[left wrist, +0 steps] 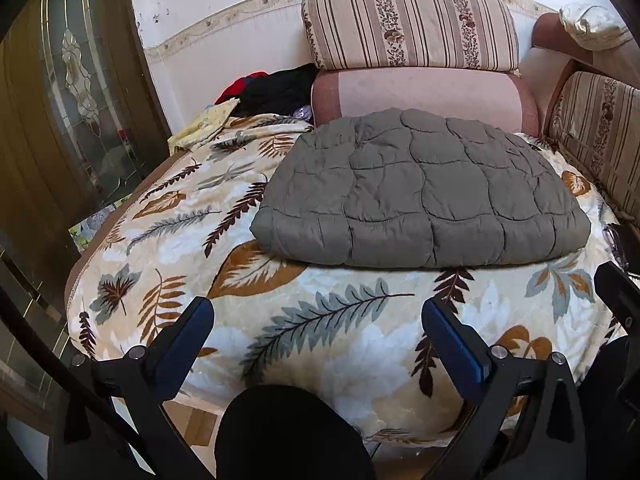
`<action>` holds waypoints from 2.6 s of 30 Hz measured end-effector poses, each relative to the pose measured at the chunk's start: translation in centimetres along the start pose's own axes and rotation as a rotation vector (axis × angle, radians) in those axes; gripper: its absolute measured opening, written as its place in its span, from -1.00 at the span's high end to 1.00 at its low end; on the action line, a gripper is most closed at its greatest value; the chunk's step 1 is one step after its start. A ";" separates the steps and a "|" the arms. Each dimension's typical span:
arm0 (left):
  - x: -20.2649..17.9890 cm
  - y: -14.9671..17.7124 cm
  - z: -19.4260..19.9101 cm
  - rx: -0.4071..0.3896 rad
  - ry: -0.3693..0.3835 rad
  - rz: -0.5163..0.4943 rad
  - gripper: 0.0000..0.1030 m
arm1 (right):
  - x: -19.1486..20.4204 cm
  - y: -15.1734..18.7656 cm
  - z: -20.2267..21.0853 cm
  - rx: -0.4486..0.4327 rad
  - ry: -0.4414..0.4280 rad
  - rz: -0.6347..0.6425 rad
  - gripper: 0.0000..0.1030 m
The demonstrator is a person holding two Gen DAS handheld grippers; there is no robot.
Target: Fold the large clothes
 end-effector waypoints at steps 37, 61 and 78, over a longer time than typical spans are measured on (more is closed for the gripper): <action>-0.6 0.4 -0.6 0.008 -0.005 -0.013 -1.00 | -0.7 0.7 -0.5 0.012 0.006 -0.017 -1.00; -0.3 0.9 -0.5 0.019 0.005 -0.018 -1.00 | -1.1 1.3 -1.5 0.059 0.021 -0.013 -1.00; -0.6 0.9 -0.5 0.014 0.002 -0.024 -1.00 | -1.4 1.7 -2.1 0.075 0.023 -0.012 -1.00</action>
Point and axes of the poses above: each gripper's, at about its wrist camera, not at the fingertips, and z roughly against the way its jaws point, x to its left, y to its underside, the point moved 2 cm from there along -z, roughly the way its jaws point, and after that the axes turned 3 degrees about x, right-handed, at the moved point
